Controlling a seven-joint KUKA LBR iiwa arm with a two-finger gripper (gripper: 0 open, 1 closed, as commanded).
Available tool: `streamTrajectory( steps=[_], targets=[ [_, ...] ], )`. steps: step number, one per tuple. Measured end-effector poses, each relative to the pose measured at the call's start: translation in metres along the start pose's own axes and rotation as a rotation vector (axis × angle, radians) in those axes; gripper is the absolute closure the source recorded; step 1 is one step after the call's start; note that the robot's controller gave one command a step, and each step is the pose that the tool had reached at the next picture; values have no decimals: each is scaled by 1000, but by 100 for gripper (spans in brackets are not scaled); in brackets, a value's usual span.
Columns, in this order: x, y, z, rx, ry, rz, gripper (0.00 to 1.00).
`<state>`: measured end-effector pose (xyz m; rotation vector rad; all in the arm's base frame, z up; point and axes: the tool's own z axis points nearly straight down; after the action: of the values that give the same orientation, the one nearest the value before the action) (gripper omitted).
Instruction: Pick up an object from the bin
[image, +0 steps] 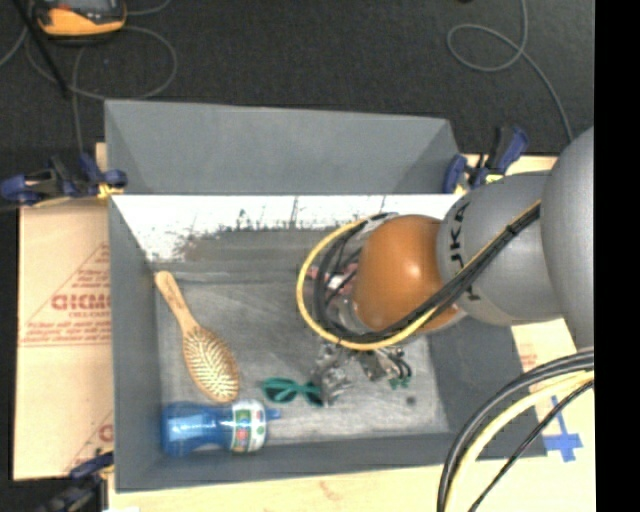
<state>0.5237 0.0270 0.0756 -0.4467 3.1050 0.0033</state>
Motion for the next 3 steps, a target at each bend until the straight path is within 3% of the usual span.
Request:
streamTrajectory(
  steps=[2,3],
  targets=[
    [0,0,0,0,0,2,100],
    [-3,-1,-34,1,7,0,100]
  ],
)
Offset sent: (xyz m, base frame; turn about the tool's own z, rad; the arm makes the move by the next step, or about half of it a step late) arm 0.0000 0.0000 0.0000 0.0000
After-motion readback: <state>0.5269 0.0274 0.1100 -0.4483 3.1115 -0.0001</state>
